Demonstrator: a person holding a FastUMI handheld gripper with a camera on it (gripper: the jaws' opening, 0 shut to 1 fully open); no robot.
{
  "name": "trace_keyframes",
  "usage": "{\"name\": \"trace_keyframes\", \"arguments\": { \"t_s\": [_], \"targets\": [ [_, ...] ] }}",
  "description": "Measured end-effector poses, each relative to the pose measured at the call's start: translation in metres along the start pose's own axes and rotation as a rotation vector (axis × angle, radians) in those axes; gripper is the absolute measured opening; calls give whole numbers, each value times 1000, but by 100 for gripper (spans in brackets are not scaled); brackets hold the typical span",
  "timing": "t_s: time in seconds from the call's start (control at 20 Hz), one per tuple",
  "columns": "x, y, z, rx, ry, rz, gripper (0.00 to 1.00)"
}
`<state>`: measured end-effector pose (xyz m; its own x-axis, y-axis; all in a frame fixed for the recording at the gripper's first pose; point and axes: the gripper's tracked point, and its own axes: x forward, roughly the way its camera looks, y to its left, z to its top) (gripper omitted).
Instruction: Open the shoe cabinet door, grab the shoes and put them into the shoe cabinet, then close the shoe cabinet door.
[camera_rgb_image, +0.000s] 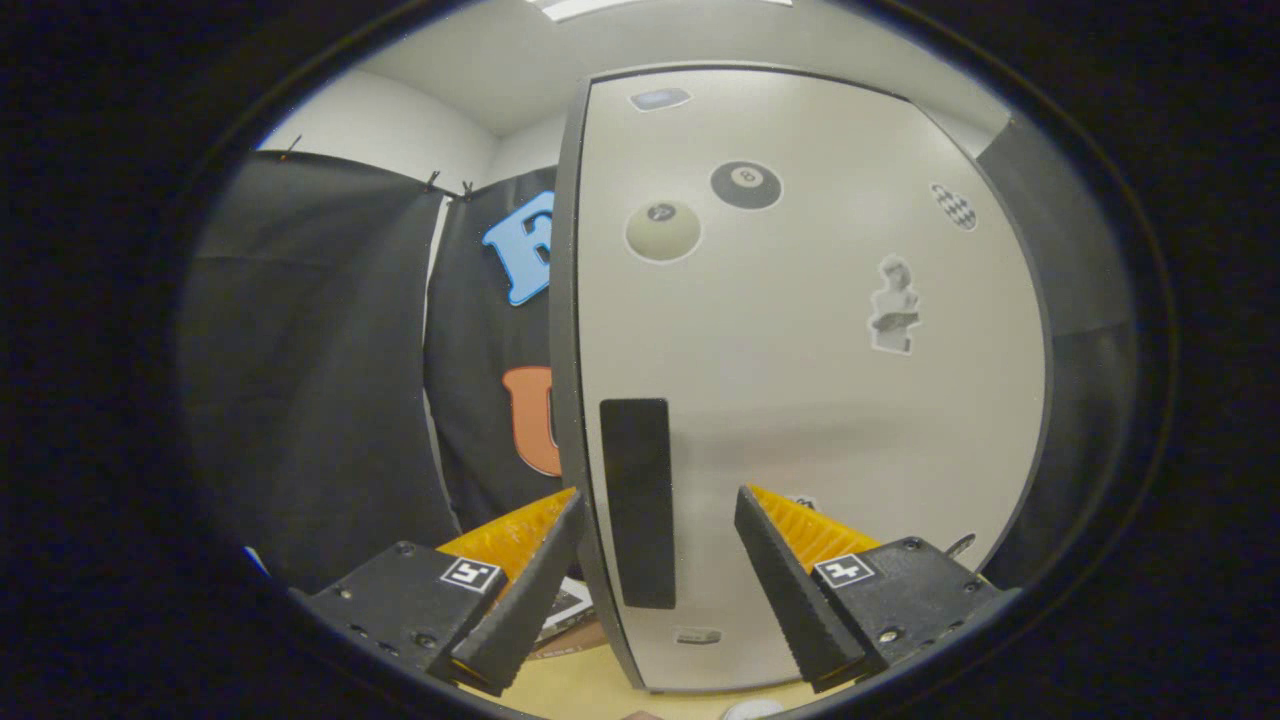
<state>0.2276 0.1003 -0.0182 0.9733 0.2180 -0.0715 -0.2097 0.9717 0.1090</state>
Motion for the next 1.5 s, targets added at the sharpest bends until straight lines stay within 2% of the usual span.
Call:
{"name": "trace_keyframes", "arguments": {
  "t_s": [0.05, 0.1, 0.25, 0.3, 0.5, 0.9, 1.15, 1.5],
  "targets": [
    [6, 3, -4, 5, 19, 0, 99],
    [9, 4, -4, 3, 30, -13, 92],
    [12, -8, -2, -15, 21, -139, 76],
    [14, -5, -4, -10, 28, -128, 60],
    [8, -4, -5, -30, 48, -95, 33],
    [-44, 6, -6, -18, 116, 118, 27],
    [-75, 0, -6, -29, 95, 188, 27],
    [-87, -10, -5, -7, 104, 257, 27]
  ]
}}
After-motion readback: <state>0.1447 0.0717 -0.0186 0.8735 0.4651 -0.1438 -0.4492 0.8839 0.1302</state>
